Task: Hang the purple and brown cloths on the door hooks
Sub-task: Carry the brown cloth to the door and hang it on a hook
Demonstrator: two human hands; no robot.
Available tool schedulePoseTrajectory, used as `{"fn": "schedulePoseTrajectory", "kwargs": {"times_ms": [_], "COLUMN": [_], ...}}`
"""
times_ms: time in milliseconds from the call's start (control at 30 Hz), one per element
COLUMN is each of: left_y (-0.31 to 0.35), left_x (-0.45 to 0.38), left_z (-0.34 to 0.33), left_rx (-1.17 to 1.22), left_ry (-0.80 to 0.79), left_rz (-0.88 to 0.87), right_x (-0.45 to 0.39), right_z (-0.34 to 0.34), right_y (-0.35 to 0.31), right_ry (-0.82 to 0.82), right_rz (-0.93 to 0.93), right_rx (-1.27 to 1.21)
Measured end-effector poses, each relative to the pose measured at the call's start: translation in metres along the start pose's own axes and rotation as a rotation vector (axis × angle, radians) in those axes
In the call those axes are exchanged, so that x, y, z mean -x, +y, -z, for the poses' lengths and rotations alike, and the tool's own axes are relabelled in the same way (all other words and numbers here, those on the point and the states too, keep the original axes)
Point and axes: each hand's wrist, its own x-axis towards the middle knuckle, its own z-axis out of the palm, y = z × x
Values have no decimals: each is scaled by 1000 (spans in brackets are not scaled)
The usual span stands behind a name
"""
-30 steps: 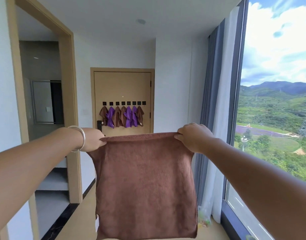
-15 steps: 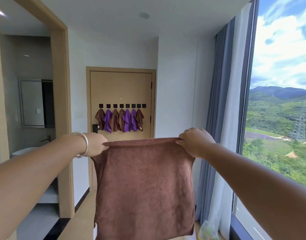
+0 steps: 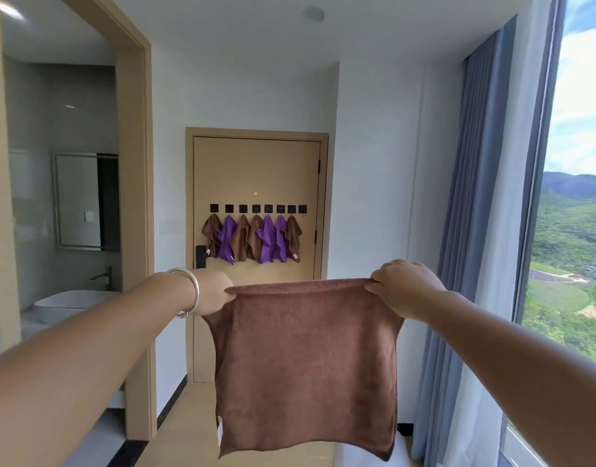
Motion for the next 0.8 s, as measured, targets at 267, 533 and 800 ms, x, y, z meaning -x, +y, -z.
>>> {"fn": "schedulePoseTrajectory", "kwargs": {"times_ms": [267, 533, 800], "left_y": [-39, -62, -70], "left_x": [-71, -167, -263], "left_z": [-19, -14, -7], "left_rx": [29, -45, -49], "left_ry": [-56, -62, 16], "left_rz": [28, 70, 75], "right_x": [-79, -181, -271], "right_z": [-45, -84, -124], "right_y": [-15, -2, 22], "right_ry": [-25, -14, 22], "right_rz": [30, 41, 26], "right_rx": [-16, -56, -67]}}
